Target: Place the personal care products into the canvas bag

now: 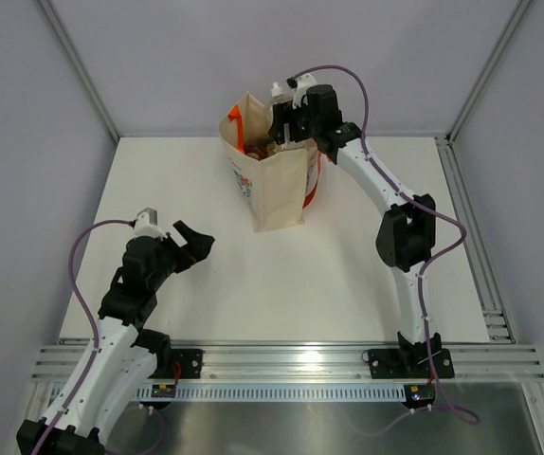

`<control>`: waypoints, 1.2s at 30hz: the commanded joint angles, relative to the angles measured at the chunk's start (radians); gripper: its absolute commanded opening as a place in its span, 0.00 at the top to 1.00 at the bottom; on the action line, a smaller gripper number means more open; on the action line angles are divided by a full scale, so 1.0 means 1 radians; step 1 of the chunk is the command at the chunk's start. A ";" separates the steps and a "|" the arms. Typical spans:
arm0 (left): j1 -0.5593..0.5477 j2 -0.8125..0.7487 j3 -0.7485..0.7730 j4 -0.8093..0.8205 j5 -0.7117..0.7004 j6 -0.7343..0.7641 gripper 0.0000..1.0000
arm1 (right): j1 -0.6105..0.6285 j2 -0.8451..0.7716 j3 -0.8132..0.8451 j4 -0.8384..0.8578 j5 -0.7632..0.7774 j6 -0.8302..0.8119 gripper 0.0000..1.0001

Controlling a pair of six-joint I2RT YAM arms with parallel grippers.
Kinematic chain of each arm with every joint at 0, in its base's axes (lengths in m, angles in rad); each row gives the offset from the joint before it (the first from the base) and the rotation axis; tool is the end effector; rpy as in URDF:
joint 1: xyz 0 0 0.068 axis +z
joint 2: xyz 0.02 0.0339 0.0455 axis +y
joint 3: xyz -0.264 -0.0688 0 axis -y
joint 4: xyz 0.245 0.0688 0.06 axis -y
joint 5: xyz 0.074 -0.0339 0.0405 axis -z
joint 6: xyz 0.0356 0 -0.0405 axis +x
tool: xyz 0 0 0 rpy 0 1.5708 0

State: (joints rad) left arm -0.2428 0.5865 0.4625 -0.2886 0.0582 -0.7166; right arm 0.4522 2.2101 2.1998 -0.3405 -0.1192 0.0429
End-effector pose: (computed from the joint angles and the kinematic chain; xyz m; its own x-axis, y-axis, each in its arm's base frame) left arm 0.1461 -0.0383 0.2449 -0.4851 -0.5554 -0.6754 -0.0357 0.7843 -0.6193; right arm 0.4711 0.2336 0.3453 -0.3317 -0.1138 -0.9365 -0.5205 0.8500 0.0811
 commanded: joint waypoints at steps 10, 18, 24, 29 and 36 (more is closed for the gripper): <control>0.002 -0.002 0.001 0.051 0.020 0.016 0.01 | 0.003 -0.256 -0.122 0.101 -0.185 -0.167 0.01; 0.003 0.007 0.037 0.014 0.019 0.072 0.01 | -0.004 -0.242 0.081 -0.247 0.016 -0.209 0.01; 0.004 -0.014 0.062 -0.027 -0.015 0.115 0.01 | -0.017 -0.461 -0.256 -0.163 0.255 -0.150 0.00; 0.005 -0.013 0.067 -0.017 -0.023 0.129 0.01 | -0.032 -0.703 -0.630 -0.048 0.452 -0.075 0.01; 0.005 0.013 0.074 0.006 -0.009 0.149 0.01 | -0.055 -0.909 -0.932 -0.016 0.523 -0.075 0.00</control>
